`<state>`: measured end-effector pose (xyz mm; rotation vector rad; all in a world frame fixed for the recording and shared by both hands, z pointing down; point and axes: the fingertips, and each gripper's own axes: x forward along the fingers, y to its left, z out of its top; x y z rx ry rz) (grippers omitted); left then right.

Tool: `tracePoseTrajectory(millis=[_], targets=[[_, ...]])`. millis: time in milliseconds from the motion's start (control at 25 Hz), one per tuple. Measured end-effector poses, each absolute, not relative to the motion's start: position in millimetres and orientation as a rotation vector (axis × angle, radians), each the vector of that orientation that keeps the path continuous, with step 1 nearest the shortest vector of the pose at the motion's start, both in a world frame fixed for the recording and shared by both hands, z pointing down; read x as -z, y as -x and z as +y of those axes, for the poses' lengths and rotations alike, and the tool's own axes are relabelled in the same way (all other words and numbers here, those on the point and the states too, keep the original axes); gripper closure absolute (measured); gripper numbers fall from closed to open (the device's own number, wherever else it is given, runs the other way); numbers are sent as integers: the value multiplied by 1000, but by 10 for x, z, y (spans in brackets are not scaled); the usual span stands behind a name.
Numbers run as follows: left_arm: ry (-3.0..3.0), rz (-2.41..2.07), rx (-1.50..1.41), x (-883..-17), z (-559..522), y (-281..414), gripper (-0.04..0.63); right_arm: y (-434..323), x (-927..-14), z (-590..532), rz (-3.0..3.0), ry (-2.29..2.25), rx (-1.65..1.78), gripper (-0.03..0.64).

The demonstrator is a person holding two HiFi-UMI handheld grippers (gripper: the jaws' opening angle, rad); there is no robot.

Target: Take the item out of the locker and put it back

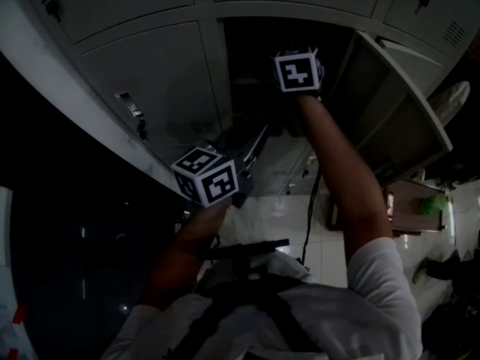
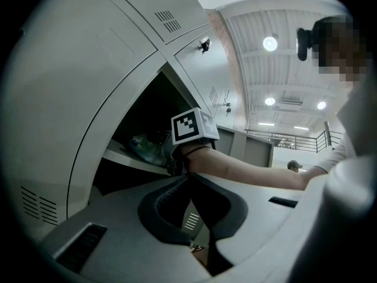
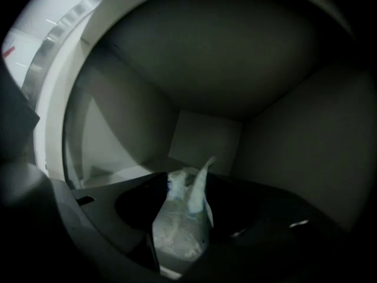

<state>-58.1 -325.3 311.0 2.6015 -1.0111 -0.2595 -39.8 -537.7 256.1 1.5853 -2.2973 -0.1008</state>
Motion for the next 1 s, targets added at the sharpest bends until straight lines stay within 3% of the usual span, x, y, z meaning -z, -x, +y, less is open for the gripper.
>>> tracePoseTrajectory(millis=[1000], targets=[[-2645,-976,306,-2991,-2828,531,599,52,-2432,-3969,-2530,-1560,85,417]])
